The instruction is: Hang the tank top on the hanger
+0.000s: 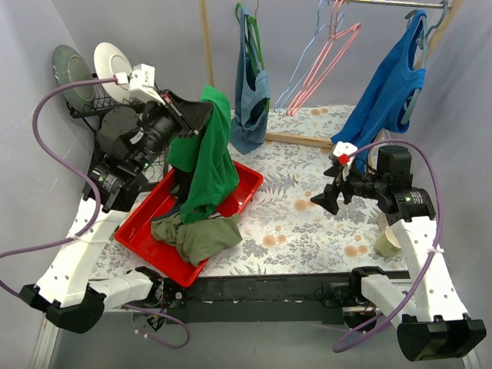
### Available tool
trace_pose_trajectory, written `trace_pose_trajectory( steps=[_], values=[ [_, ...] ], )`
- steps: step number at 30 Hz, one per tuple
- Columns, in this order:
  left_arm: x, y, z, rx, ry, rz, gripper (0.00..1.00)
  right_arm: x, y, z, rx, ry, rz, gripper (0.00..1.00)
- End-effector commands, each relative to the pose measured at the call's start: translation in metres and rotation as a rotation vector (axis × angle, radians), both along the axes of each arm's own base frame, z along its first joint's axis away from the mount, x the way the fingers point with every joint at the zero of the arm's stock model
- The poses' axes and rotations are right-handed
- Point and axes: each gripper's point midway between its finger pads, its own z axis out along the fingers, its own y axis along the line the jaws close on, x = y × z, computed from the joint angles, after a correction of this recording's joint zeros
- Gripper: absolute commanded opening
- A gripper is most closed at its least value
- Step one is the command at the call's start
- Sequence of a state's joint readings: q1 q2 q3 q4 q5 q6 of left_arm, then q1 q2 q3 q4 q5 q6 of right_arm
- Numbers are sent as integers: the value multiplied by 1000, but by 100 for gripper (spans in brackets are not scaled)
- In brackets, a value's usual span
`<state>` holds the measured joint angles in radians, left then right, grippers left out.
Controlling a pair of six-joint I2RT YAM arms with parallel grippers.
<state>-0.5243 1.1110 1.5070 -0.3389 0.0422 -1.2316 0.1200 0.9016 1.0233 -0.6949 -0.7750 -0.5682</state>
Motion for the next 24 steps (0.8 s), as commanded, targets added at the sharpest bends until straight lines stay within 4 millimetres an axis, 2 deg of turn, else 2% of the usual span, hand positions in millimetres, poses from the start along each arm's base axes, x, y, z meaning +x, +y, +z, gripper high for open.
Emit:
trace_pose_trajectory(
  steps=[1, 6, 11, 14, 15, 17, 18, 21, 24],
  values=[
    [-34, -26, 50, -97, -91, -238, 0, -10, 8, 29, 30, -69, 67, 98],
    [-63, -47, 82, -175, -149, -442, 0, -15, 13, 48, 64, -93, 98, 99],
    [-84, -67, 113, -235, -195, -585, 0, -17, 16, 64, 88, -110, 111, 99],
    [-101, -89, 137, -255, -250, -679, 0, -7, 10, 72, 79, -130, 42, 98],
    [-111, -102, 148, -264, -280, -720, 0, 3, 2, 71, 52, -138, -32, 99],
    [-120, -116, 157, -272, -300, -762, 0, 14, -10, 78, 42, -168, -134, 99],
    [-128, -125, 158, -278, -300, -796, 0, 22, -20, 78, 15, -183, -206, 99],
    [-129, -145, 153, -278, -282, -835, 0, 28, -39, 82, -24, -216, -321, 99],
    [-115, -159, 122, -259, -216, -811, 0, 28, -56, 79, -76, -233, -409, 99]
  ],
)
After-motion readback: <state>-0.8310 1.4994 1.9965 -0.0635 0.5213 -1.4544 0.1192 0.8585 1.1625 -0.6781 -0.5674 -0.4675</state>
